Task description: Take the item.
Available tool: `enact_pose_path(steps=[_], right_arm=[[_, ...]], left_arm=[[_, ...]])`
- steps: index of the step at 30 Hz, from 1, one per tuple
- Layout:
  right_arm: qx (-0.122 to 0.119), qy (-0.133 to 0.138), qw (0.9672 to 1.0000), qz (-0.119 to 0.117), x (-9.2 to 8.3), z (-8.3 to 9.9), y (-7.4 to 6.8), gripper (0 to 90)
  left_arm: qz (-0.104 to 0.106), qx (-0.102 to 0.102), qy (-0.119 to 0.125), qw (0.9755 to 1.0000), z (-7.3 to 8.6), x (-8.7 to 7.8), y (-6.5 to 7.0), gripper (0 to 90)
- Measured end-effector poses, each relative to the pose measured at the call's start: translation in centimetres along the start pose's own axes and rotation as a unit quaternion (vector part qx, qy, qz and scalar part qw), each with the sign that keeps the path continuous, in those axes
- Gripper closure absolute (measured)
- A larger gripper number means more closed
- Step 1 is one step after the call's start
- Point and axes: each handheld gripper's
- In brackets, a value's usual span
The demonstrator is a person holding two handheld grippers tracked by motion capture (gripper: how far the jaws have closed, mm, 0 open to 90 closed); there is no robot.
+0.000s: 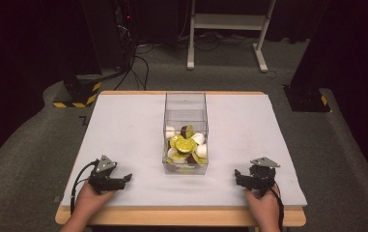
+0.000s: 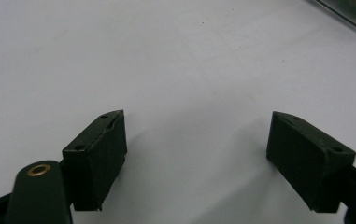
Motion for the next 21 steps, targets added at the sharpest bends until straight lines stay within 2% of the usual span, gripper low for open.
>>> enact_pose_path(steps=[21], right_arm=[[0.003,0.005,1.0000,0.002,-0.08,0.19,-0.07,9.4]], left_arm=[[0.000,-0.001,0.000,1.0000,0.00,0.01,0.00,20.4]])
Point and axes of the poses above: each handheld gripper's, and its own axes: x roughly forward along the jaws, z roughly out of its underside, y roughly to its right, and after that the axes turned 8 degrees about z, right-handed
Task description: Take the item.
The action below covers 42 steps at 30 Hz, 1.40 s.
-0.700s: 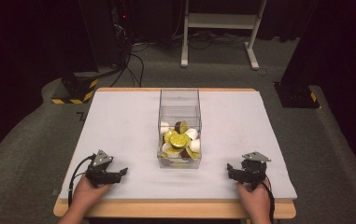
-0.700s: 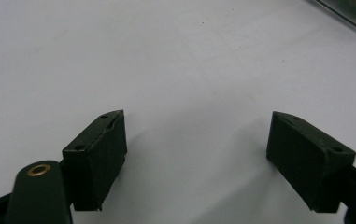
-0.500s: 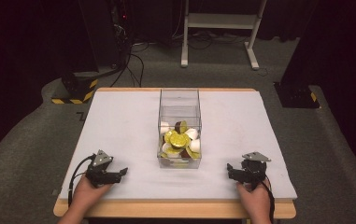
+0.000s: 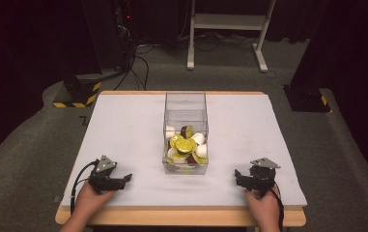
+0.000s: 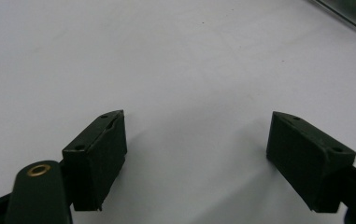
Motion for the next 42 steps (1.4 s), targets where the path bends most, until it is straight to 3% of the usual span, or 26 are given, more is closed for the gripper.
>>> enact_pose_path(steps=[25,30,34,42], right_arm=[[0.000,0.002,1.0000,0.001,0.0,0.0,0.0,9.4],[-0.001,0.001,1.0000,0.000,0.0,0.0,0.0,9.4],[0.001,-0.002,1.0000,-0.001,0.0,0.0,0.0,9.3],[-0.003,-0.006,1.0000,-0.005,0.1,-0.2,0.1,9.0]], left_arm=[[0.000,0.003,-0.005,1.0000,0.0,-0.1,0.0,20.5],[-0.008,0.006,-0.002,0.9999,0.0,0.0,0.2,21.0],[0.010,-0.002,-0.009,0.9999,-0.4,-0.1,0.6,25.7],[0.030,0.008,0.022,0.9993,-1.9,-0.5,2.1,24.1]])
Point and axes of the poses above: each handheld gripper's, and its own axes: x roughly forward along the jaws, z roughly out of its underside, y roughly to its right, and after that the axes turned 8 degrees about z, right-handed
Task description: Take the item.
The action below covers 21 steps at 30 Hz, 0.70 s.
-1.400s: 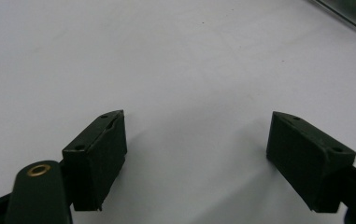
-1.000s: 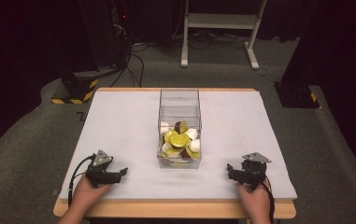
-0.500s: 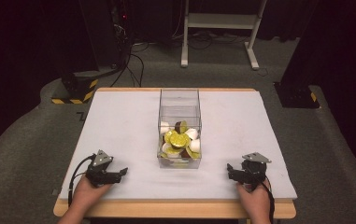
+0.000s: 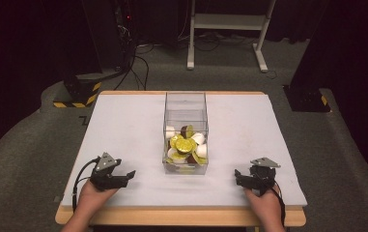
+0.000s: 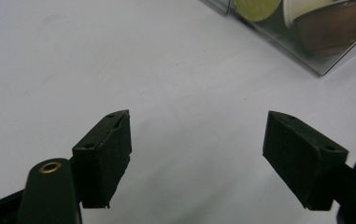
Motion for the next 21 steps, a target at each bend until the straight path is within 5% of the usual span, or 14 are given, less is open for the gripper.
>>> enact_pose_path(steps=[15,21], right_arm=[[-0.021,-0.028,0.9993,-0.017,0.1,-0.8,0.4,8.3],[-0.030,-0.023,0.9990,-0.022,0.2,-0.8,0.4,7.7]], left_arm=[[0.023,0.001,0.033,0.9992,-1.1,0.3,2.0,24.3],[0.029,-0.022,0.045,0.9983,-1.5,0.5,2.6,24.4]])
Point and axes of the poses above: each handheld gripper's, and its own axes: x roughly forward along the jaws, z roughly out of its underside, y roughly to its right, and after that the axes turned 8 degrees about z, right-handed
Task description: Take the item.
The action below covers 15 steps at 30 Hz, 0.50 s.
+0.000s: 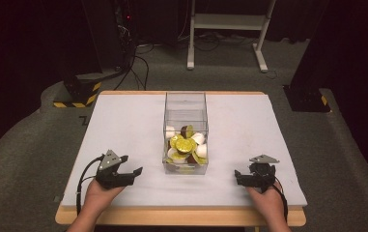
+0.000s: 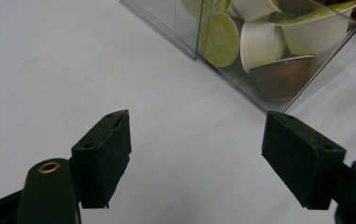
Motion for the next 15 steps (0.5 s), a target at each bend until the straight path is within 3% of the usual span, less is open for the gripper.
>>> enact_pose_path(steps=[4,5,15], right_arm=[[-0.008,0.004,0.9999,-0.009,0.1,0.0,0.2,7.6],[-0.008,0.005,0.9999,-0.010,0.1,0.0,0.2,7.6],[-0.005,0.019,0.9998,-0.010,0.2,0.3,0.3,7.6]], left_arm=[[0.010,-0.007,0.008,0.9999,-0.1,0.2,0.4,23.6],[0.010,0.003,0.000,1.0000,-0.1,0.1,0.4,23.4],[0.020,0.013,0.002,0.9997,-0.9,0.5,2.0,23.3]])
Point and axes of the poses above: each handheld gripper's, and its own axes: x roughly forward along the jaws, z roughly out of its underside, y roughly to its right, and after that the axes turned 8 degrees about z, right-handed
